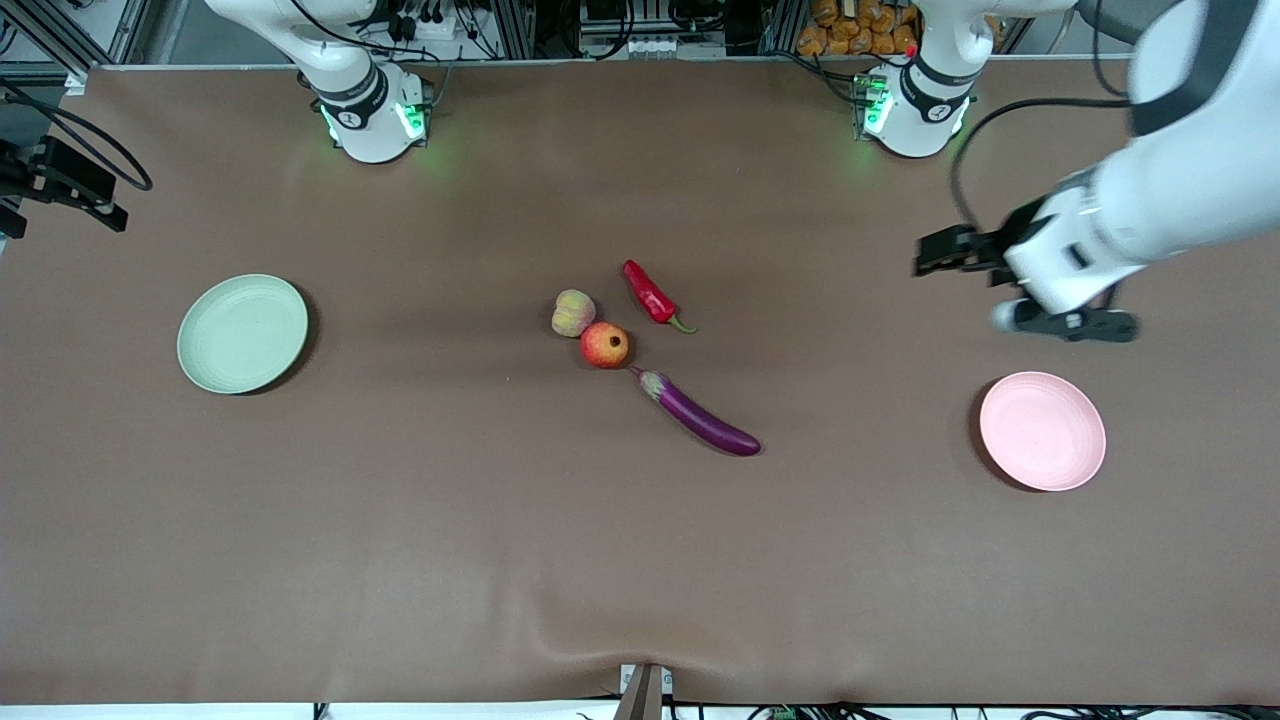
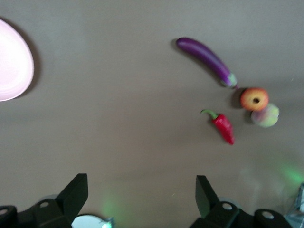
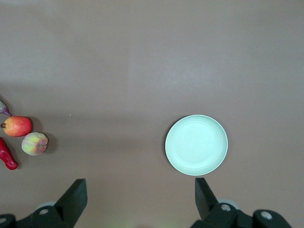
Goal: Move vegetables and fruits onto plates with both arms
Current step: 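Move the left gripper toward the purple eggplant, then lower the left gripper and grasp the purple eggplant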
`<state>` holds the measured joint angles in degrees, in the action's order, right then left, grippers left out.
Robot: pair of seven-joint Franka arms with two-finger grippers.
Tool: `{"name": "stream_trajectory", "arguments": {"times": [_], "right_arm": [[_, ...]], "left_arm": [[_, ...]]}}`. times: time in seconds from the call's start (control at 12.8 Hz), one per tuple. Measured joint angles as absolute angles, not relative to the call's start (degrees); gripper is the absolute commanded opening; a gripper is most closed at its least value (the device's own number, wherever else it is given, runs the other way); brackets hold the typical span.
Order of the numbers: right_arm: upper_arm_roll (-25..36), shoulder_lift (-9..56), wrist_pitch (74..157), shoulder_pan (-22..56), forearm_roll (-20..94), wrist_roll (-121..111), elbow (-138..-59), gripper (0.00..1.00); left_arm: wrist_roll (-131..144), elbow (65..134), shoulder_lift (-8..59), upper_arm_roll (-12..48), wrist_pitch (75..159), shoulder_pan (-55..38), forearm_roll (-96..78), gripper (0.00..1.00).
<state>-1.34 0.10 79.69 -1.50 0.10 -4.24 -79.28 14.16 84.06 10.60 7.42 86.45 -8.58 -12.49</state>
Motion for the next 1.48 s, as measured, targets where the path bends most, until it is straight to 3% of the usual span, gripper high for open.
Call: {"name": "stream_trajectory", "arguments": {"times": [0.62, 0.93, 1.25, 1.48], "right_arm": [[-1.33, 0.11, 79.67, -1.5, 0.1, -4.24, -79.29, 1.0], [-1.34, 0.12, 79.67, -1.5, 0.1, -4.24, -79.3, 1.0], [-1.34, 0.12, 79.67, -1.5, 0.1, -4.24, -79.3, 1.0], [-1.34, 0.12, 79.67, -1.5, 0.1, -4.24, -79.3, 1.0]], "left_arm": [[36.44, 83.62, 20.4, 7.33, 107.39, -12.07, -14.64, 1.0], [45.41, 83.4, 27.27, 7.15, 112.87, -12.86, -14.64, 1.0], [59.22, 83.28, 33.41, 7.13, 126.66, -17.97, -14.64, 1.0], [65.91, 83.35, 37.17, 6.31, 128.85, -22.37, -10.68, 1.0]]}}
